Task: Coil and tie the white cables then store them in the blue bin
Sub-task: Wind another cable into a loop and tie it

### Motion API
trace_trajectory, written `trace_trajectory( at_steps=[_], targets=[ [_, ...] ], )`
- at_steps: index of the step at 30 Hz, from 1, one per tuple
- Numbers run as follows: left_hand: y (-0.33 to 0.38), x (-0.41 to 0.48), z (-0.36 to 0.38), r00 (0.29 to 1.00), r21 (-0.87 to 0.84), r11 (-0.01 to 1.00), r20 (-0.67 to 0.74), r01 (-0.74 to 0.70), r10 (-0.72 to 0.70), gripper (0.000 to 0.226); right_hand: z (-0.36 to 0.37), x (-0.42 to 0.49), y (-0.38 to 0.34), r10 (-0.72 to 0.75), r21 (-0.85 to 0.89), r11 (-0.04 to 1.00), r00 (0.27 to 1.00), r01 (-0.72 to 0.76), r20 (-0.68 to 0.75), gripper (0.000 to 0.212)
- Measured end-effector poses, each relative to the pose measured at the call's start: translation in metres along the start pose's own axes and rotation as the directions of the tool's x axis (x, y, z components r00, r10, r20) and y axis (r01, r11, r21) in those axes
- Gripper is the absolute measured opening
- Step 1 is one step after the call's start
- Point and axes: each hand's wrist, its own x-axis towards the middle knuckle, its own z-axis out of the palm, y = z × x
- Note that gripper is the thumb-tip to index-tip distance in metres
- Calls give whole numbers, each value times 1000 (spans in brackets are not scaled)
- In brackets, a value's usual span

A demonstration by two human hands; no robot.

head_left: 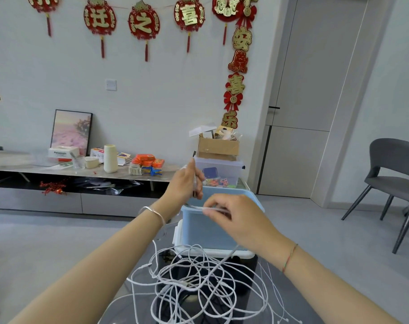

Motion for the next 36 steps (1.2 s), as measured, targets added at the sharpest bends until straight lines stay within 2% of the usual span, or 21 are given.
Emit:
trace_trajectory(
  at_steps=[3, 5, 8, 11, 13, 15, 17, 18, 19, 22, 24, 26, 29, 31, 34, 36],
  targets=[
    [4, -18, 6, 982, 188, 976, 171, -106, 74, 61, -17, 9, 0, 7, 105, 994, 989, 8, -145, 13],
    [8, -28, 6, 945, 202, 974, 324, -104, 34, 62, -28, 16, 5, 50, 276, 961, 982, 2, -181, 17],
    [17, -37, 3, 833, 53, 996, 546, 66, -84, 58, -39, 23, 16, 95, 495, 869, 981, 1, -168, 23],
    [24, -40, 3, 669, -44, 958, 725, 284, -165, 55, -40, 26, 24, 170, 648, 760, 979, -57, -114, 18],
    [28, -40, 3, 549, -166, 887, 828, 431, -112, 53, -38, 27, 28, 277, 759, 642, 955, -105, -102, 18],
    [28, -36, 2, 457, -301, 770, 890, 562, 14, 50, -31, 27, 33, 367, 855, 506, 926, -115, -92, 15],
    [26, -31, 1, 396, -410, 623, 902, 666, 171, 45, -18, 27, 35, 423, 898, 421, 904, -129, -68, 11],
    [26, -28, 1, 393, -455, 544, 889, 706, 234, 43, -10, 26, 36, 440, 911, 389, 897, -139, -51, 14],
    [26, -26, 2, 421, -500, 470, 866, 727, 270, 42, -2, 25, 37, 456, 920, 361, 889, -153, -31, 20],
    [22, -16, 5, 607, -655, 311, 755, 689, 247, 44, 19, 21, 36, 515, 906, 362, 857, -219, 2, 33],
    [17, -12, 7, 750, -761, 273, 640, 588, 167, 49, 31, 16, 35, 520, 872, 412, 854, -265, 14, 32],
    [15, -8, 10, 871, -840, 304, 488, 450, 58, 56, 42, 10, 35, 479, 825, 475, 876, -305, 48, 24],
    [14, 2, 14, 972, -878, 416, 215, 237, -99, 50, 55, -2, 33, 396, 726, 572, 904, -381, 162, 23],
    [10, 14, 11, 989, -810, 580, 0, 86, -146, 45, 59, -12, 29, 329, 634, 650, 907, -419, 262, 24],
    [-1, 25, 2, 970, -471, 881, -232, -50, -69, 47, 50, -23, 21, 270, 485, 785, 917, -386, 294, 22],
    [-9, 23, -2, 970, -214, 975, -244, -56, 3, 50, 37, -24, 17, 218, 359, 887, 949, -289, 226, 23]
  ],
)
